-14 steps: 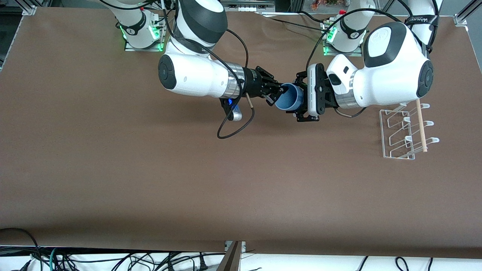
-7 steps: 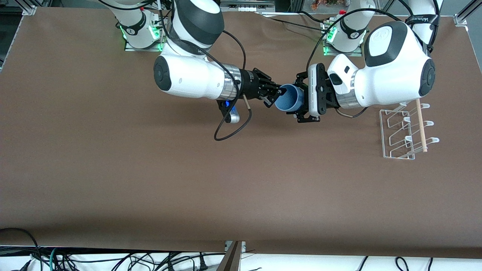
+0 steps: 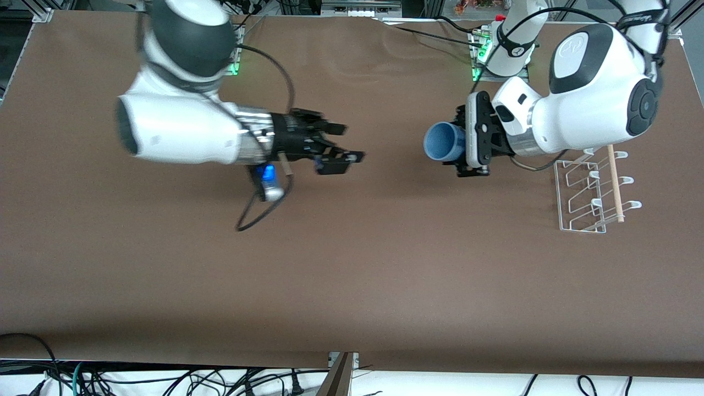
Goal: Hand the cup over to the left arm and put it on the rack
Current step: 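Open the right gripper and withdraw while the left gripper carries the cup, then move the cup with the left gripper above the wire rack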
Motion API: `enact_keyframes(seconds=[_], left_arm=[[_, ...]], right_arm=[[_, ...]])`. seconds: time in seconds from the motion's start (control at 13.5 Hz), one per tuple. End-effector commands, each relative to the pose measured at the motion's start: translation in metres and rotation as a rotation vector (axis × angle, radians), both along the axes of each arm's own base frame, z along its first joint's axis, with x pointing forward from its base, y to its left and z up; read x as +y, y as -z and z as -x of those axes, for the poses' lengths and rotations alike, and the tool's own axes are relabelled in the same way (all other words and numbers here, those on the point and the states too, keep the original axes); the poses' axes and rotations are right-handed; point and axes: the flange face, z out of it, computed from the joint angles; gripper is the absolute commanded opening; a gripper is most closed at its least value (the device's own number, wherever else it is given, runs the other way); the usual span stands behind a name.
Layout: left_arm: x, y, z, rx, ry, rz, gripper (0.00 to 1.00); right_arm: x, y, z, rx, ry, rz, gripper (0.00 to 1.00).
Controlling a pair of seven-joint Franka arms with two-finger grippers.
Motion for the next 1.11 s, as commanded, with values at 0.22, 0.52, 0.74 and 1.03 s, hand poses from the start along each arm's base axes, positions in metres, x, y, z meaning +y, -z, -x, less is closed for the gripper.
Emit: enact_keyframes(seconds=[0.22, 0.52, 0.74, 1.03], left_arm=[[0.043, 0.007, 0.009, 0.012, -0.046, -0.566, 0.0], [0.072, 0.034, 0.015, 0.083, -0.099, -0.992, 0.0], [0.107, 0.063, 0.003, 0.089, -0.058, -1.33, 0.0], [0.133, 0.099, -0.007, 0.087, 0.023, -1.593, 0.01]], right_arm=[[-0.193, 0.031, -0.029, -0.069, -0.254, 0.1, 0.99], [-0.243, 0.08, -0.039, -0.083, -0.335, 0.505, 0.99], [-0.254, 0.105, -0.045, -0.06, -0.363, 0.547, 0.99], [-0.301, 0.116, -0.05, -0.113, -0.464, 0.496, 0.99]])
